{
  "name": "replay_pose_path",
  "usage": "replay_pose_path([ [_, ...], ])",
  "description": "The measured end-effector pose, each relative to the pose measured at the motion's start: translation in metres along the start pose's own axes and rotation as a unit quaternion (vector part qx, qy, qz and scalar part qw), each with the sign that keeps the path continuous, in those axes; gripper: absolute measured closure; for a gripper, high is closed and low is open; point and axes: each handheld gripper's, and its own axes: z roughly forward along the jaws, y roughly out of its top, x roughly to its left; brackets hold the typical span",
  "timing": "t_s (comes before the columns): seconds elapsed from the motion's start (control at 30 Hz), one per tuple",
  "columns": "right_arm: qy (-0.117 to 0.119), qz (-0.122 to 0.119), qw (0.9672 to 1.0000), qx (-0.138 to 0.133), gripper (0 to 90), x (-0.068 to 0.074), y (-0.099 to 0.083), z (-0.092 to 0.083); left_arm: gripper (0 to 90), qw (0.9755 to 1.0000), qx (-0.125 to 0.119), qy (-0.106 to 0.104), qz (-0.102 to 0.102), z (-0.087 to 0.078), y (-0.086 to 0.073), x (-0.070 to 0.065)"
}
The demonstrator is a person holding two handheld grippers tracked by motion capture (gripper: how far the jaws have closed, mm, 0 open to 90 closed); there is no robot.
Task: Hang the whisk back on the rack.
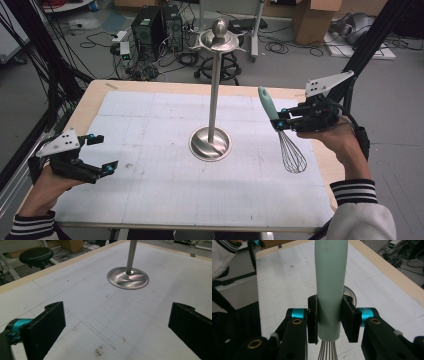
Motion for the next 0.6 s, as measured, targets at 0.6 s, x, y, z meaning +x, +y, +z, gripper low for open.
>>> replay_pose_path([
  [0.6, 0.017, -0.037, 0.9990, -0.016, 69.7, -0.006, 0.059, -0.024, 1.7, 1.0000, 0.002, -0.003, 0.000, 0.002, 0.000, 0.001],
])
